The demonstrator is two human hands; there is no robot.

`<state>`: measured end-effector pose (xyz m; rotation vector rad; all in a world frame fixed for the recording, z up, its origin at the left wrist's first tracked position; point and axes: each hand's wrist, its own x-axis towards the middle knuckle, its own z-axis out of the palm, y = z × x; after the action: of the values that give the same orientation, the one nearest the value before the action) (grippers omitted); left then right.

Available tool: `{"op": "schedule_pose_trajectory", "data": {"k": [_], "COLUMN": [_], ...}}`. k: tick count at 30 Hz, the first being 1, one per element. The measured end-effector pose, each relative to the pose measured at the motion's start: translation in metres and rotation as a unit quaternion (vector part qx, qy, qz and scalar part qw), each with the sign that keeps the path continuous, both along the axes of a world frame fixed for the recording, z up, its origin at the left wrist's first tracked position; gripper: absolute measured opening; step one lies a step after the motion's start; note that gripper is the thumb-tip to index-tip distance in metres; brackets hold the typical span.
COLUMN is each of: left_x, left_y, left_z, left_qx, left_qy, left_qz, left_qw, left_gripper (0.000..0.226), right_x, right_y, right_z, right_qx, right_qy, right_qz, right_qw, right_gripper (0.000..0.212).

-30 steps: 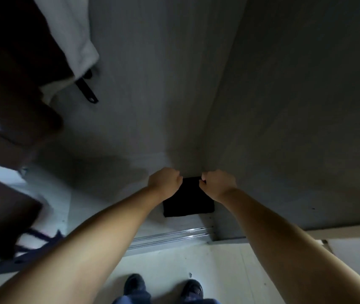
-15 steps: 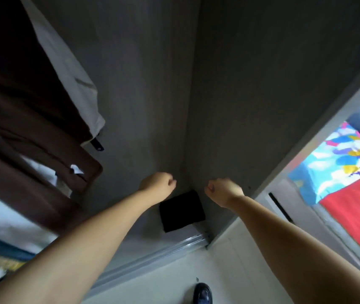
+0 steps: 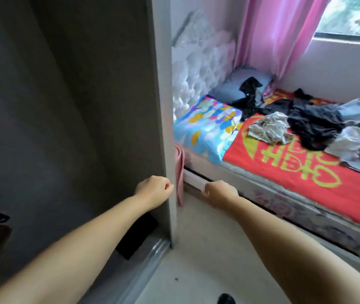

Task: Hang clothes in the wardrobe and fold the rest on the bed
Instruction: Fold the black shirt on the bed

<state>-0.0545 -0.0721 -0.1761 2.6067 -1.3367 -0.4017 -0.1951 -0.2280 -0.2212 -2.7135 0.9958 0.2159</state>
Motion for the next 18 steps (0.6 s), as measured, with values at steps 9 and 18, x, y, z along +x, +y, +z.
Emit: {"op": "schedule_pose_trajectory", "data": {"k": [9, 18], "left_x": [-0.134, -0.311], "left_y": [-0.209, -0.396], "left_z": [0.006, 0.015], "left_qx": [-0.011, -0.037], "left_qy": [-0.02, -0.008], "left_qz": [-0.206, -0.348], "left_qw": [0.978, 0.937], "left_gripper": [0.032, 0.038], "right_x": [-0.209, -0.386], "right_y": [-0.146, -0.277], "right_z": [0.017, 0.05], "right_qx": [0.003, 0.0], "right_qy": [0.01, -0.002], "right_qz": [-0.187, -0.308], "right_qw": [0.982, 0.951], "right_gripper": [0.033, 0.035]}}
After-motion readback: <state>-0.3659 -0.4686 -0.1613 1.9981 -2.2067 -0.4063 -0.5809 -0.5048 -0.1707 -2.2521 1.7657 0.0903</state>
